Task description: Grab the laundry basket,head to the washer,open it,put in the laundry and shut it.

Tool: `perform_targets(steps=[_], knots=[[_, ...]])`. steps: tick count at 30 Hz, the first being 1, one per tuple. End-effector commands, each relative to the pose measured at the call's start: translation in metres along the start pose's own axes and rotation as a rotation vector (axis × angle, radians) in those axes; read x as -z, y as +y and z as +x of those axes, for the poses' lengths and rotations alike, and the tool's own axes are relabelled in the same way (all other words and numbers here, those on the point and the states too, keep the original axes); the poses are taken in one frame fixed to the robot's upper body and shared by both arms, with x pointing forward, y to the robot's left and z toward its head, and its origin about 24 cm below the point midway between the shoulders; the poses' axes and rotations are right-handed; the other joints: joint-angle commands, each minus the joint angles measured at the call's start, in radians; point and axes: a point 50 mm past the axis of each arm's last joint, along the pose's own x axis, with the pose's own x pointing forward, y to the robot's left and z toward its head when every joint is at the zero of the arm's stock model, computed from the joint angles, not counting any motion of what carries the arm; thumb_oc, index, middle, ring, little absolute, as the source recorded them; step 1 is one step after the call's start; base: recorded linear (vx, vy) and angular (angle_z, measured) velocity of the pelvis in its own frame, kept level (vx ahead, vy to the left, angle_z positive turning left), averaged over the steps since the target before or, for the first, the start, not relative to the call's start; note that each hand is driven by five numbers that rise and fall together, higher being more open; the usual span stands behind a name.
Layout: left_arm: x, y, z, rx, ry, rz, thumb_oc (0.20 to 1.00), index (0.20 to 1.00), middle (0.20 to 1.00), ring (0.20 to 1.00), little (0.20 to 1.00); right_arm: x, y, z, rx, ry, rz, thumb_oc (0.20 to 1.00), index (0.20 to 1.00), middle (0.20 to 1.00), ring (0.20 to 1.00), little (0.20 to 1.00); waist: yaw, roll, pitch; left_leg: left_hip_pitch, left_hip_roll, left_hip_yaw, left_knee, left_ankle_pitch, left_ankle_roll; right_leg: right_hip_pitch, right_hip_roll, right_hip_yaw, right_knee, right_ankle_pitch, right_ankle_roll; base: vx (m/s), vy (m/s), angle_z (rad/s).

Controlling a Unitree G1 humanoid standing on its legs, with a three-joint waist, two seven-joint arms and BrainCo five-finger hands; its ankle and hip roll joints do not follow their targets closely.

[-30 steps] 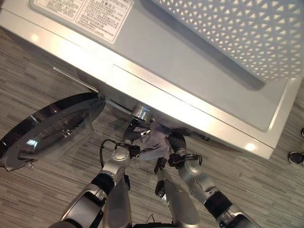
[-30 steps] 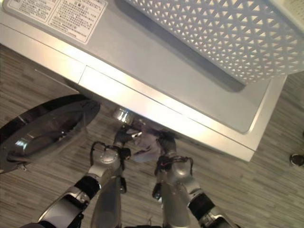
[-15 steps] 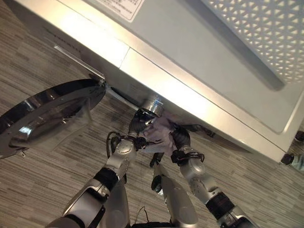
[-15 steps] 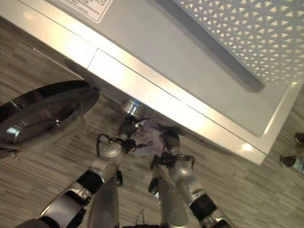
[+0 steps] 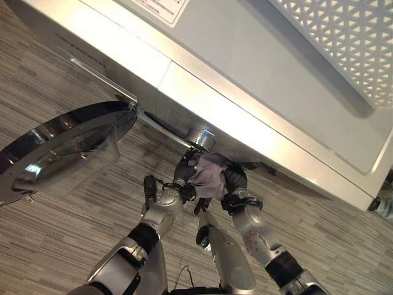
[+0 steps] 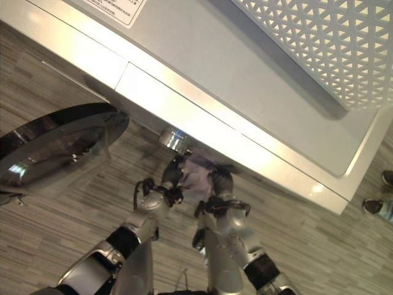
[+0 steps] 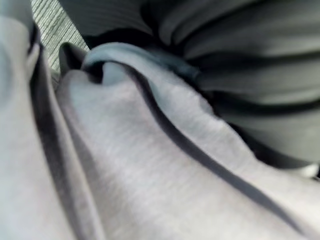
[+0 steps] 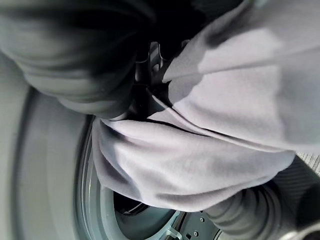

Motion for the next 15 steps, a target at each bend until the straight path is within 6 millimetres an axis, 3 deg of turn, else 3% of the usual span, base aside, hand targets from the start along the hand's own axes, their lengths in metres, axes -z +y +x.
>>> perform_targets(steps=[1,2,3,8,9,10,15], knots=[[0.016,-0.054,-0.002,0.152,0.027,-0.049,0.837,0.837,0.837,0.837,0.837,-0.047,0.031,0.01,-0.114,-0.244,0.092,0.2,0.2,0.2,0.2,0.2,-0.014,0.008,-0.012,0.042,-0.036,0.098,-0.096,-0.017,0.035,0.105,0.0,0.049,0.124,-0.159,0.065,0.0,0.0,0.0],[0.013,-0.055,0.0,0.149,0.013,-0.056,0.322,0.322,0.322,0.322,0.322,-0.048,0.029,0.01,-0.108,-0.249,0.09,0.2,0.2,0.2,0.2,0.2,-0.015,0.007,-0.01,0.041,-0.036,0.098,-0.098,-0.016,0.035,0.103,0.001,0.049,0.124,-0.159,0.065,0.0,0.0,0.0],[0.006,-0.056,0.002,0.134,-0.016,-0.059,0.2,0.2,0.2,0.2,0.2,-0.048,0.028,0.011,-0.1,-0.251,0.082,0.2,0.2,0.2,0.2,0.2,-0.017,0.003,-0.008,0.041,-0.036,0.098,-0.103,-0.015,0.035,0.101,0.003,0.048,0.124,-0.156,0.066,0.0,0.0,0.0],[-0.004,-0.052,0.004,0.091,-0.068,-0.059,0.2,0.2,0.2,0.2,0.2,-0.038,0.02,0.01,-0.082,-0.201,0.055,0.2,0.2,0.2,0.2,0.2,-0.014,-0.005,-0.004,0.042,-0.036,0.101,-0.109,-0.015,0.035,0.097,0.005,0.044,0.126,-0.153,0.066,0.0,-0.008,0.01],[-0.006,-0.051,0.004,0.087,-0.075,-0.058,0.2,0.2,0.2,0.2,0.2,-0.036,0.019,0.01,-0.079,-0.191,0.048,0.473,0.473,0.473,0.473,0.473,-0.013,-0.005,-0.002,0.042,-0.037,0.1,-0.11,-0.015,0.035,0.097,0.005,0.044,0.126,-0.153,0.066,0.0,0.0,0.0],[-0.006,-0.05,0.005,0.076,-0.079,-0.058,0.2,0.2,0.2,0.2,0.2,-0.033,0.017,0.01,-0.075,-0.176,0.034,1.0,1.0,1.0,1.0,1.0,-0.012,-0.005,-0.001,0.042,-0.037,0.1,-0.11,-0.014,0.035,0.097,0.006,0.043,0.127,-0.154,0.065,0.0,0.0,0.0],[-0.003,-0.034,0.005,0.001,-0.068,-0.086,0.2,0.2,0.2,0.2,0.2,-0.008,0.003,0.007,-0.071,-0.043,-0.078,1.0,1.0,1.0,1.0,1.0,-0.001,-0.012,0.009,0.043,-0.037,0.1,-0.113,-0.011,0.033,0.098,0.008,0.034,0.127,-0.159,0.065,0.0,0.0,0.0]])
